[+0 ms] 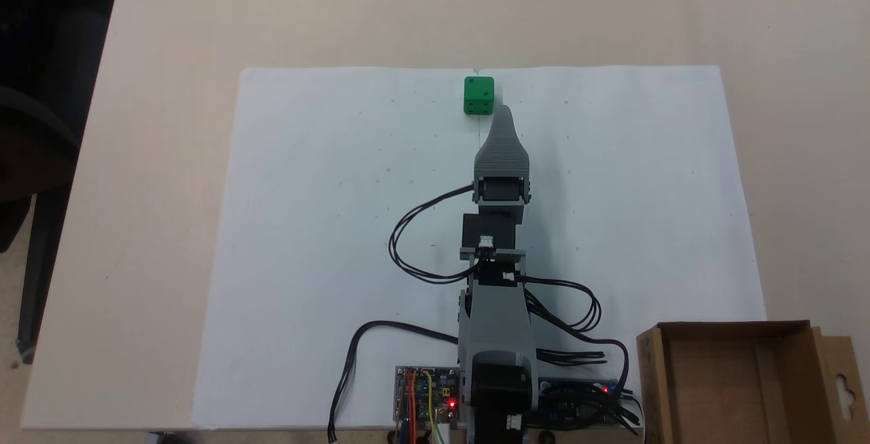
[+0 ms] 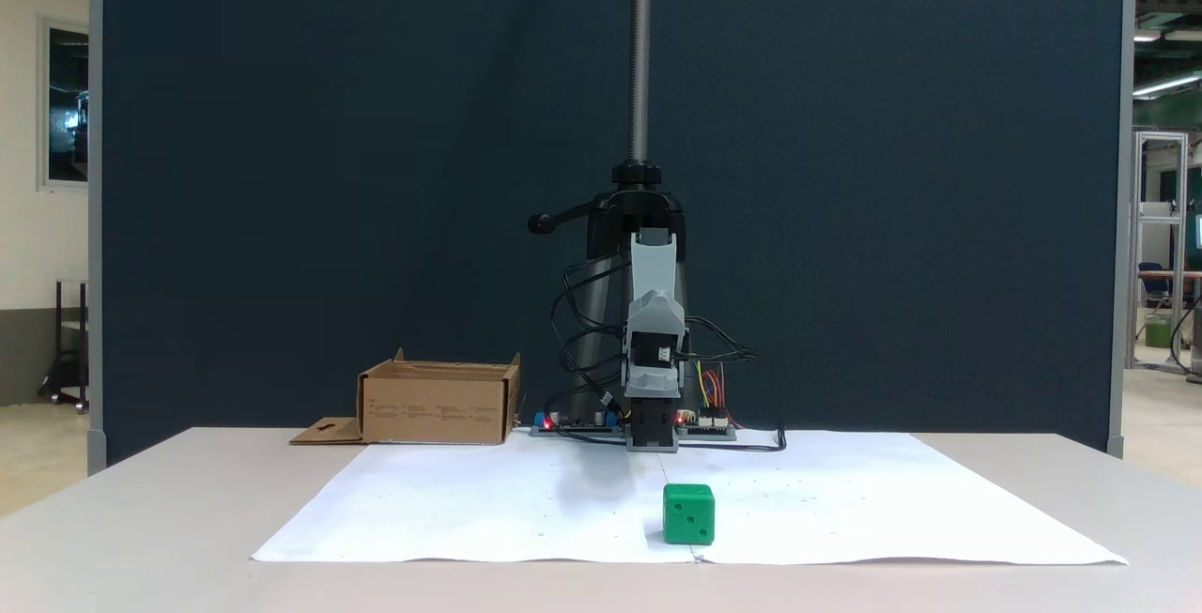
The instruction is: Grasp a green dice and put it in the bin.
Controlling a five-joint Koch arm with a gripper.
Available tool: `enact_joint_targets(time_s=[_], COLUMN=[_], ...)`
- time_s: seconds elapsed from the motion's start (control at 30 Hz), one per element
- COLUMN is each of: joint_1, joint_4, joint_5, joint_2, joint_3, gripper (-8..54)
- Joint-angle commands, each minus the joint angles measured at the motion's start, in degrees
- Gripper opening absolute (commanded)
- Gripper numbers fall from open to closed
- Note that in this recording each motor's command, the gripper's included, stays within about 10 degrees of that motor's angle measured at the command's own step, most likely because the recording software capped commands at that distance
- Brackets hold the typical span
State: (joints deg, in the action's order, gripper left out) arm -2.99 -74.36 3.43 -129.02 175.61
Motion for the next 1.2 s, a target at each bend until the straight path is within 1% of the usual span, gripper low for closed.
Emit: enact_joint_targets(time_s=[0.0,0.2,0.37,0.4,0.6,0.73,0.93,1.0,1.17], joint_1=[-0.88,-1.49,-0.97,-0.97,-2.29,-2.9,-2.81,-2.2,-1.41], joint_4=[-3.78,-3.78,-3.78,-3.69,-1.76,9.14,32.41,40.32,59.39], joint_5=[0.53,0.62,0.62,0.62,0.62,0.62,0.62,0.62,0.44], joint_2=[-6.59,-6.68,-6.68,-6.68,-6.42,-6.24,-5.89,-5.89,-5.1], joint_3=[3.78,3.78,3.34,2.37,-2.64,-8.61,-21.36,-24.26,-32.61], gripper=[44.3,44.2,42.4,41.3,41.2,41.2,41.8,42.7,42.7])
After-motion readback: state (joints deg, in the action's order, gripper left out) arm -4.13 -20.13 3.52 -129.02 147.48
